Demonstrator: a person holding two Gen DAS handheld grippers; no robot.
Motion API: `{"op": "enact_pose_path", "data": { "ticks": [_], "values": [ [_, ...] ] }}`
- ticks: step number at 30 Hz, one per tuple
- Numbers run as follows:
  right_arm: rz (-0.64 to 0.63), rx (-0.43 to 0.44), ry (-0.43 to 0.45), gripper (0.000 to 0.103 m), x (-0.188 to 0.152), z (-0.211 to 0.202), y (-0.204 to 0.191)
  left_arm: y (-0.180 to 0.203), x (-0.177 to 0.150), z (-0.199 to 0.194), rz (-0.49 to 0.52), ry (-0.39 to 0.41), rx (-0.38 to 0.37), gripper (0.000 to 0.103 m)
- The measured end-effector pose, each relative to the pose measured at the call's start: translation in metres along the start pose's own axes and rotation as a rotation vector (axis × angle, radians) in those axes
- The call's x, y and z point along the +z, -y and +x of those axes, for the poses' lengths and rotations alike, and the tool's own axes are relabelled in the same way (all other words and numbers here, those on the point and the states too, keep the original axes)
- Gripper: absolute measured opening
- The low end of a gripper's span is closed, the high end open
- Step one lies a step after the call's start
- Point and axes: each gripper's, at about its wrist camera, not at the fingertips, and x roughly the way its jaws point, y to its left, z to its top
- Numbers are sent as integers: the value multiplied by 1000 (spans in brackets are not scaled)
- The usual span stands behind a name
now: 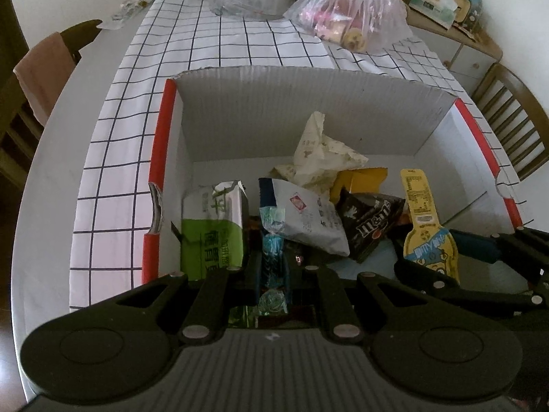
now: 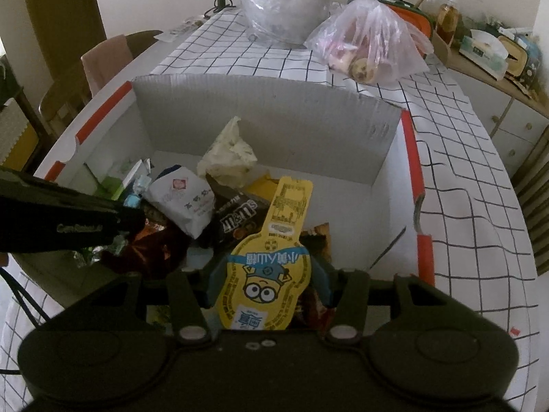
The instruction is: Organize snacks
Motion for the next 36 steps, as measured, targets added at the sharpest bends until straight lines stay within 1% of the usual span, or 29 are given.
{"op": "enact_pose_path", "data": {
  "ticks": [2,4,8,15,18,20,21,22,24,28,31,36],
  "values": [
    [1,-5,5,56,0,-1,0,1,0,-1,2,0,-3,12],
    [13,-6,17,63,1,-5,0,2,-1,-3,5,3,-3,12],
    [27,-1,41,69,0,-14,3,3,-3,-11,6,17,-12,14],
    [51,9,80,81,-4,-35,4,5,-11,-30,7,55,-10,27],
    [62,14,98,82,-7,-46,5,5,-15,-38,5,69,-10,31],
    [71,18,106,85,-9,-53,6,5,-18,-45,6,83,-10,39],
    [73,19,115,90,-10,-58,7,4,-20,-50,6,95,-11,48],
    [77,19,123,92,-11,-62,7,4,-22,-55,6,110,-13,57],
    [89,25,145,93,-13,-71,8,3,-26,-65,-6,137,-24,65],
    [98,35,181,95,-17,-88,10,3,-32,-82,-23,171,-29,67],
    [99,44,211,101,-20,-102,10,4,-37,-94,-25,195,-34,69],
    [103,50,241,103,-29,-121,10,7,-48,-113,-24,233,-45,71]
  ]
}}
